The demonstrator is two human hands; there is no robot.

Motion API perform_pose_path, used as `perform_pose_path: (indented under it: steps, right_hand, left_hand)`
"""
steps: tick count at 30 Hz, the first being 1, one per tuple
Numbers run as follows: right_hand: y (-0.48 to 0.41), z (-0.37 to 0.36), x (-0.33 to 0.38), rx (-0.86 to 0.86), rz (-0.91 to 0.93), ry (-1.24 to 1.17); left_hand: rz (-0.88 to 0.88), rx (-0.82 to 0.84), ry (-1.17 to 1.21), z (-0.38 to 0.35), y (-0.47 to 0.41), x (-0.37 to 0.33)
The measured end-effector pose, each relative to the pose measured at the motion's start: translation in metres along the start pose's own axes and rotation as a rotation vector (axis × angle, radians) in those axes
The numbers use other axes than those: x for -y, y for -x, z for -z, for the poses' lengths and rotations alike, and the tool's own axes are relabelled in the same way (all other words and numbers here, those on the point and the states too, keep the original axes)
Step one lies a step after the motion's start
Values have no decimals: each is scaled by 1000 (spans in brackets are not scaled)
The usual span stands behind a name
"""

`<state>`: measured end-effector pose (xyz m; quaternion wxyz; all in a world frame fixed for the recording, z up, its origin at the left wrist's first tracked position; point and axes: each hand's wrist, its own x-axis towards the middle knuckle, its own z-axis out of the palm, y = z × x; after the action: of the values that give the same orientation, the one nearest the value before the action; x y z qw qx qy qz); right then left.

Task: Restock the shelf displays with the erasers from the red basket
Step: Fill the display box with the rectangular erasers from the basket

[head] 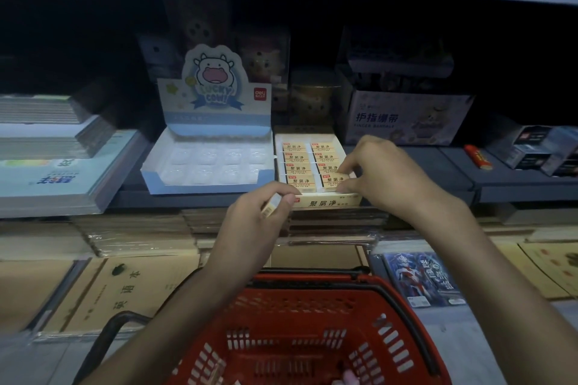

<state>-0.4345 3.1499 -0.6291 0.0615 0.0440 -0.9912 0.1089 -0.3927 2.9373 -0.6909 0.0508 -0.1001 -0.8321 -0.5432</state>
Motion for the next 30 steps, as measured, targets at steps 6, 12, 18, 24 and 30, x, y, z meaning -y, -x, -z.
perform_pose_path:
  steps: [6,12,18,24,30]
  right_hand:
    - [2,0,4,-18,-15,61]
    - [12,12,6,-64,16,-84]
    - [35,33,43,-57,198,-505]
    - [37,19,60,130,204,-704]
    - [41,27,46,187,102,-866]
  left_hand:
    - [36,15,-34,1,-1,-4]
    - [65,-34,201,13,-1,-26]
    - [259,279,699,28,-4,-30]
    - [224,458,703,26,3,-41]
    - [288,451,771,28,-2,-35]
